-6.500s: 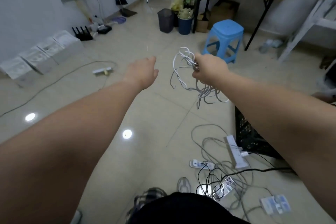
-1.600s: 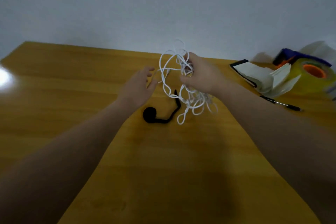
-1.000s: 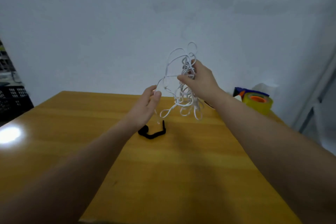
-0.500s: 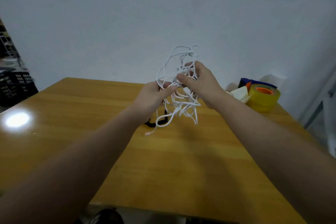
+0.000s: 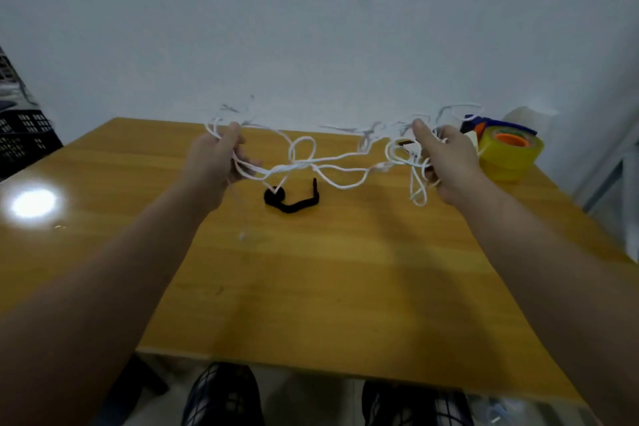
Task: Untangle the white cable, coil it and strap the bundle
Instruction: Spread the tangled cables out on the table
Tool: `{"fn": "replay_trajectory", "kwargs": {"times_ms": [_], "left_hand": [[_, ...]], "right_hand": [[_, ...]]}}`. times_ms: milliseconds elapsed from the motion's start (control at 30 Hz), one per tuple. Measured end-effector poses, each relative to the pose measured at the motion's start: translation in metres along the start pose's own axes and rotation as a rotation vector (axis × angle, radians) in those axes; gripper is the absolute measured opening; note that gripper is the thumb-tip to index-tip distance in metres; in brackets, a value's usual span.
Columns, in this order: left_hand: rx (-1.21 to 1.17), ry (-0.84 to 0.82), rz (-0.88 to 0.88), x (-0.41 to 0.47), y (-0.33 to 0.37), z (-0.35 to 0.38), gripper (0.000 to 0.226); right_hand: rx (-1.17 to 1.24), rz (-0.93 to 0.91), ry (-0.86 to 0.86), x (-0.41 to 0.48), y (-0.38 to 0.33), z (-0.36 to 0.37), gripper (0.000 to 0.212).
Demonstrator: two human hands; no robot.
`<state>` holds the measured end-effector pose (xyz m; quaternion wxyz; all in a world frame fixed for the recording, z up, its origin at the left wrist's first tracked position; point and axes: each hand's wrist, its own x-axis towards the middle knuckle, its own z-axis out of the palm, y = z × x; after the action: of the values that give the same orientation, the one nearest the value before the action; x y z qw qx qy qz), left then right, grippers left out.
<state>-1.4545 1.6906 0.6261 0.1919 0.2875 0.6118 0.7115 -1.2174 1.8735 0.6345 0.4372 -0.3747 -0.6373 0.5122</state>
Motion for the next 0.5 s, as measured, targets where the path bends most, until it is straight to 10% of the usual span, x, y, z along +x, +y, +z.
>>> {"fn": "replay_trajectory", "kwargs": {"times_ms": [200, 367, 500], "left_hand": [[0.060, 0.105, -0.061, -0.006, -0.017, 0.012, 0.042], [0.724, 0.005, -0.226, -0.007, -0.037, 0.004, 0.061], [0.902, 0.005, 0.098, -0.035, -0.028, 0.026, 0.060]], "right_hand": [[-0.037, 0.224, 0.005, -0.011, 0.026, 0.003, 0.039], [0.015, 0.347, -0.161, -0.032, 0.041, 0.011, 0.026], [0.112, 0.254, -0.181, -0.045, 0.040, 0.024, 0.010]]}}
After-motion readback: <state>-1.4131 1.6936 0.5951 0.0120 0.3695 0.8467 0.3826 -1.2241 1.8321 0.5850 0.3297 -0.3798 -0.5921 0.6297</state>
